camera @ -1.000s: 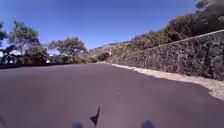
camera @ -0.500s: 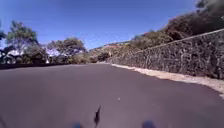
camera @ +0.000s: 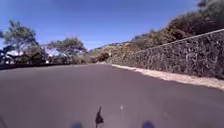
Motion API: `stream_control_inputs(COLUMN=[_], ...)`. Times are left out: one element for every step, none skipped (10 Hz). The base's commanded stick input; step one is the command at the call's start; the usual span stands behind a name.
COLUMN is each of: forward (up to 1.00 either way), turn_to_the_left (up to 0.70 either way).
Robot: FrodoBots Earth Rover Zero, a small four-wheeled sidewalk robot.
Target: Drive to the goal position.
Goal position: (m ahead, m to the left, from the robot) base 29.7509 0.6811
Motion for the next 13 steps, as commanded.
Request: stream_control_inputs(forward=[0.70,0.70,0.70,0.70,0.70,0.70,0.70,0.70,0.70,0.70,0.70,0.70,0.70], turn_to_the_left=[0.00,0.00,0.00,0.00,0.00,0.00,0.00,0.00,0.00,0.00,0.00,0.00,0.00])
